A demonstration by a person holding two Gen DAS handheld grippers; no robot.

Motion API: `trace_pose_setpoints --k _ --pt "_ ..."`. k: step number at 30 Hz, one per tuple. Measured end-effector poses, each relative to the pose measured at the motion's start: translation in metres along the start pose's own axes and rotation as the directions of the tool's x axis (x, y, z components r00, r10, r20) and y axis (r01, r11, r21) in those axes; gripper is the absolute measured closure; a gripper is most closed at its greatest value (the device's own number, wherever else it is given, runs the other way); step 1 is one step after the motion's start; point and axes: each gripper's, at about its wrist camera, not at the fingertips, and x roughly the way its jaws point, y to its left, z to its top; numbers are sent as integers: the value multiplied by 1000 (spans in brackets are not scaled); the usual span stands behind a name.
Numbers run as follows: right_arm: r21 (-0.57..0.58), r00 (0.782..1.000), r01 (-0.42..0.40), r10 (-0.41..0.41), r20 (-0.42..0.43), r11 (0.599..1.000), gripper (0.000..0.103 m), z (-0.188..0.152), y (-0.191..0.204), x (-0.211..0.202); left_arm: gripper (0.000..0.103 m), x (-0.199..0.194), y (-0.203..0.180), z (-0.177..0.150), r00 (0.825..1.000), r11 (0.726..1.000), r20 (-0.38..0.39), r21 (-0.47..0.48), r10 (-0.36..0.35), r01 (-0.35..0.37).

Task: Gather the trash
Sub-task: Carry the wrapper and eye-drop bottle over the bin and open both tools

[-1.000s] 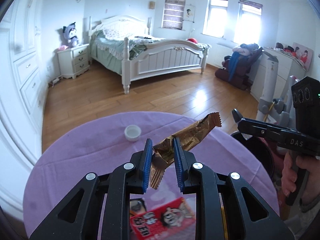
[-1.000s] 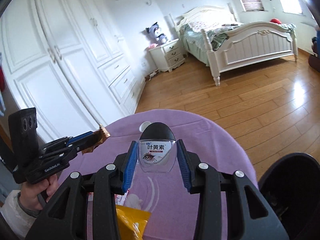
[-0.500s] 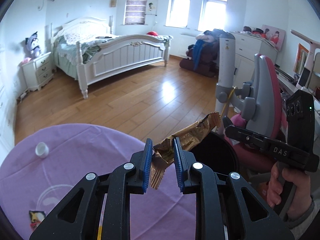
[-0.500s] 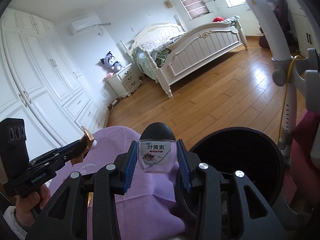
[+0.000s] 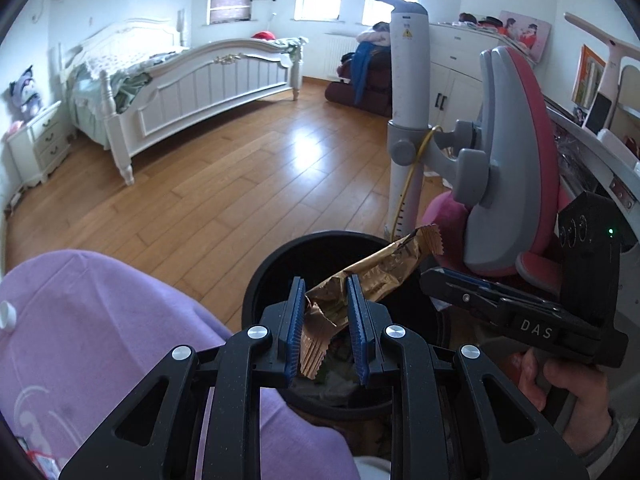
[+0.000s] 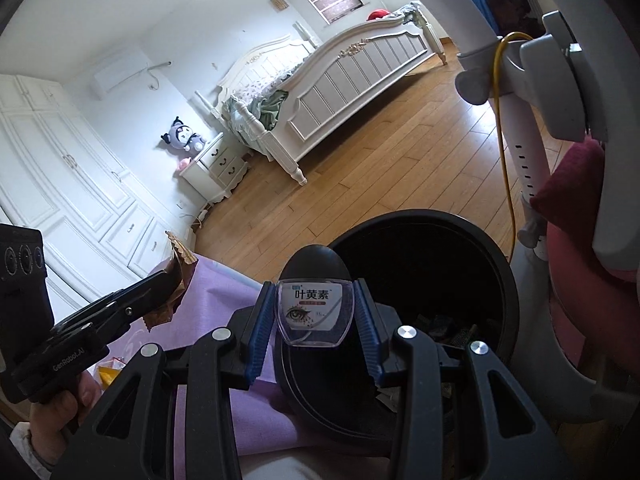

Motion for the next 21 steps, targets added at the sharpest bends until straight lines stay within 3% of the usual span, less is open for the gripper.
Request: trace_pose_setpoints --k 17,19,21 --pt "65 999 8 -5 -43 998 63 -4 -32 12 81 40 -9 5 998 1000 -64 9 -21 21" --pt "72 999 7 -4 -51 997 61 -3 -33 12 68 39 -9 6 999 1000 -50 4 -19 20" --pt "70 999 22 -18 -44 997 50 -2 -32 10 34 35 -11 7 1000 1000 -31 5 -3 3"
